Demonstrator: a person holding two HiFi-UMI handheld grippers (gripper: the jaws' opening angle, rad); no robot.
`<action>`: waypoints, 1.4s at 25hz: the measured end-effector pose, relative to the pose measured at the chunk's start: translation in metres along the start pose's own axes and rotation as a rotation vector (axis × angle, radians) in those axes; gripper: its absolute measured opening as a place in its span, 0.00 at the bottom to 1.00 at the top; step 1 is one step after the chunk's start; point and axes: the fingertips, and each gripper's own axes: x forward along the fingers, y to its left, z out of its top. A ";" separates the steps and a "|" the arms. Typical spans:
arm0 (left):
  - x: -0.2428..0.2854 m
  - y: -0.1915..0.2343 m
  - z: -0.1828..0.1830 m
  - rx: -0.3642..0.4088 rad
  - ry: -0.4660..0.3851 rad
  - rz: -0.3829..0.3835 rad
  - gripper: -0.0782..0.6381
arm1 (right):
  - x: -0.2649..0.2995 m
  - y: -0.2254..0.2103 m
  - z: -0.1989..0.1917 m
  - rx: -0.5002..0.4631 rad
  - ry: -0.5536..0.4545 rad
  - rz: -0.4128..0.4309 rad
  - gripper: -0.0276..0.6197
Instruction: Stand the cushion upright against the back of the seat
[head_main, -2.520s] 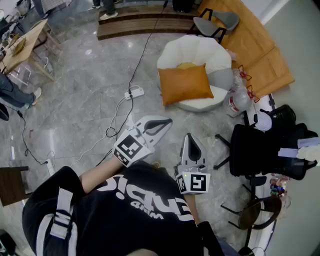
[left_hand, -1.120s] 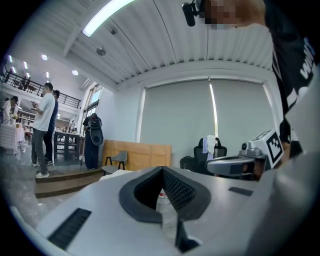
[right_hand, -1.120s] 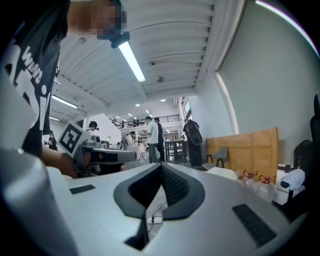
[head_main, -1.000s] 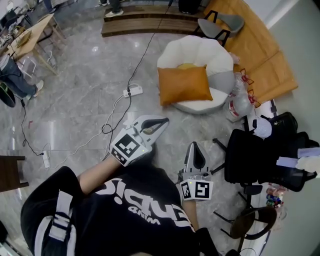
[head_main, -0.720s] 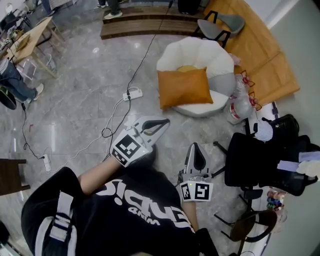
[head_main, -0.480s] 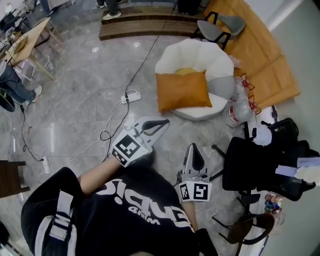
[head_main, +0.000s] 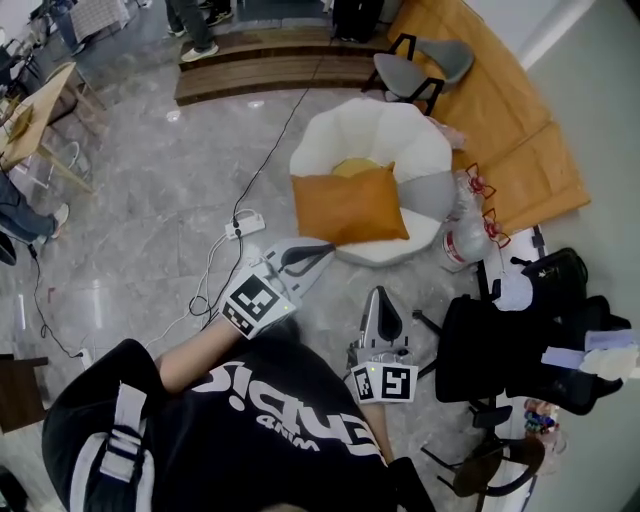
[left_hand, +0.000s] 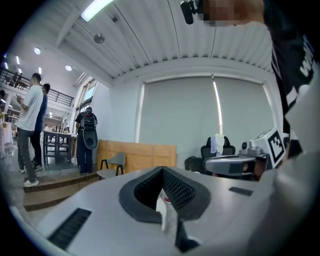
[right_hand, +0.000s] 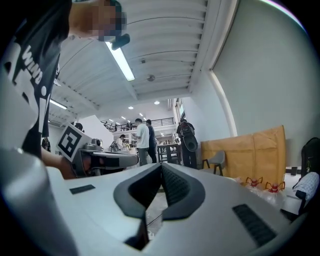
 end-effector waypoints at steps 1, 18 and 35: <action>0.006 0.009 0.001 0.000 0.000 -0.004 0.12 | 0.010 -0.004 0.001 -0.001 -0.001 -0.008 0.07; 0.070 0.094 0.004 -0.029 -0.002 -0.087 0.12 | 0.104 -0.043 -0.001 -0.009 0.022 -0.095 0.07; 0.228 0.125 0.024 -0.016 -0.019 -0.112 0.12 | 0.188 -0.183 0.006 -0.006 0.017 -0.064 0.07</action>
